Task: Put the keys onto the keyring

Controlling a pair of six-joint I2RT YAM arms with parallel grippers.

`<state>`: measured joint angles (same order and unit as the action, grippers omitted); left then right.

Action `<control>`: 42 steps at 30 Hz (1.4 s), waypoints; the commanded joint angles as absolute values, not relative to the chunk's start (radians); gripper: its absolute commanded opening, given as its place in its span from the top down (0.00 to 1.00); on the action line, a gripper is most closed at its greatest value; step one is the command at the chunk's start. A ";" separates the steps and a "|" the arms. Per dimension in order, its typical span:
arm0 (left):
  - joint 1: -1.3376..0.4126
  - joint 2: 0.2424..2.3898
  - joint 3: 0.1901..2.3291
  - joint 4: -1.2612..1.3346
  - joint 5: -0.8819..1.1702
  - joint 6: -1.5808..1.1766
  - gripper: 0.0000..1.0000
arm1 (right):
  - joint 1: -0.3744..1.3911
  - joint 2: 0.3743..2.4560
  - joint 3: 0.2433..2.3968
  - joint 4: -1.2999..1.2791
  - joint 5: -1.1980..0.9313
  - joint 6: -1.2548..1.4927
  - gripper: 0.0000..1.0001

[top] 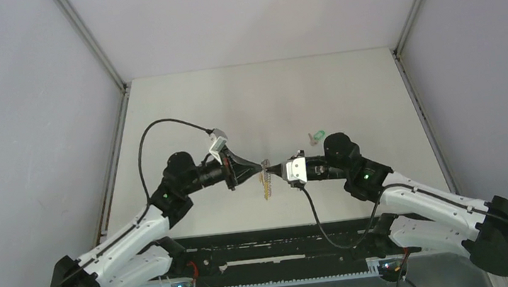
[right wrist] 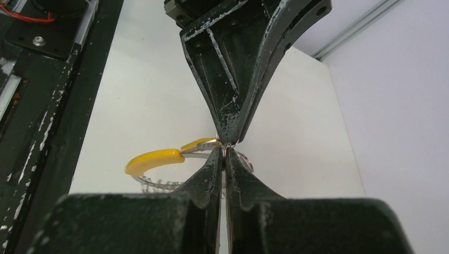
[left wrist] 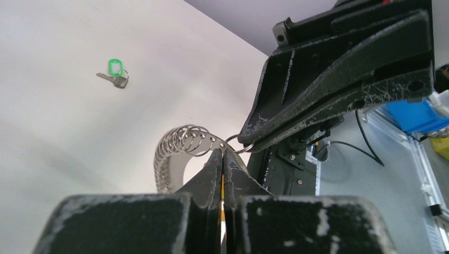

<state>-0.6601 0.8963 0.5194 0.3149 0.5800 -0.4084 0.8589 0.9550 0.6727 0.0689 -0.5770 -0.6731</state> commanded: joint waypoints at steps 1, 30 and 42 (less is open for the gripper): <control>-0.651 0.949 0.480 0.499 0.597 -0.504 1.00 | 0.894 0.947 0.638 0.347 -0.608 -0.610 1.00; -0.658 0.878 0.575 0.200 0.496 -0.282 1.00 | 0.976 0.993 0.774 -0.071 -0.211 -0.381 0.61; -0.658 0.894 0.580 0.204 0.509 -0.290 1.00 | 1.035 1.126 0.721 0.113 -0.183 -0.306 0.66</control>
<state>-0.6552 0.8967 0.4976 0.1688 0.5011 -0.3027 1.0019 1.1057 0.7338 -0.0147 -0.2317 -0.3599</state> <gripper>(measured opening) 0.008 0.337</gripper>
